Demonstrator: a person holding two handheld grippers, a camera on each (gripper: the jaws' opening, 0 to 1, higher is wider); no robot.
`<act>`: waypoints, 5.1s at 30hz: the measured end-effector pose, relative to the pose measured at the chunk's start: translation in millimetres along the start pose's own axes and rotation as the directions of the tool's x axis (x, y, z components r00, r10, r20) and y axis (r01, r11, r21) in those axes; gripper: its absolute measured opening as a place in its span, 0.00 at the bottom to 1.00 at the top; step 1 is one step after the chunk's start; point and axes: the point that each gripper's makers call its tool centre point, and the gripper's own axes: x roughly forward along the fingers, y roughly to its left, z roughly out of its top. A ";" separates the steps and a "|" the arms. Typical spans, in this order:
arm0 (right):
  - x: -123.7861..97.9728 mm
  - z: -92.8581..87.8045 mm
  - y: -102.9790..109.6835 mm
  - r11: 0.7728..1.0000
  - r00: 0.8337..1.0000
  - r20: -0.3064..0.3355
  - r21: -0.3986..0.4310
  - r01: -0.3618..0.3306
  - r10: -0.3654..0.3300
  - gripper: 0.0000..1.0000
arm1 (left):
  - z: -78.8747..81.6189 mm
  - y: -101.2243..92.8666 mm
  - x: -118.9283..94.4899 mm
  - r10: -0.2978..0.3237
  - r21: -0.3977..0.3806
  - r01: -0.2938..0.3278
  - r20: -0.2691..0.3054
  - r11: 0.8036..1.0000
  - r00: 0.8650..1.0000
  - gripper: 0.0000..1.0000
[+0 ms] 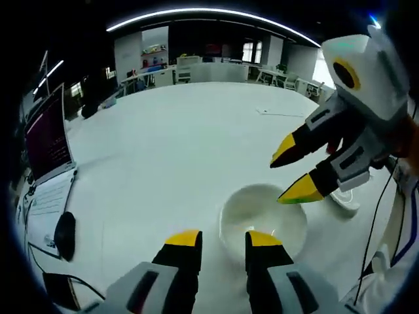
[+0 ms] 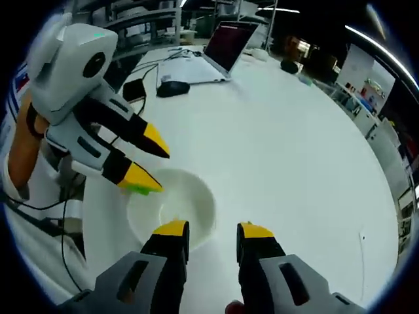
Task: Tidy tabletop coffee trays, cups and spoons，present forward
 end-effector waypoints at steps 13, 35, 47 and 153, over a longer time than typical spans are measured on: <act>16.3 -11.1 -2.8 0.995 0.999 -0.046 0.099 -0.013 0.017 0.27 | -3.4 1.3 10.5 0.022 -0.036 -0.023 -0.046 0.999 0.999 0.31; 21.9 -14.7 5.9 0.981 0.985 -0.170 0.188 0.051 -0.019 0.13 | -12.5 -4.0 22.3 0.039 -0.076 -0.046 -0.093 0.996 0.995 0.19; 24.3 -13.2 -5.7 0.944 0.975 -0.222 0.322 0.073 0.000 0.08 | -11.8 0.0 21.8 0.082 -0.151 -0.109 -0.177 0.982 0.981 0.12; -136.7 -235.2 -51.4 0.715 0.908 -0.411 0.660 0.232 0.085 0.07 | 57.6 -245.4 84.6 -0.110 0.248 0.200 -0.333 0.948 0.936 0.08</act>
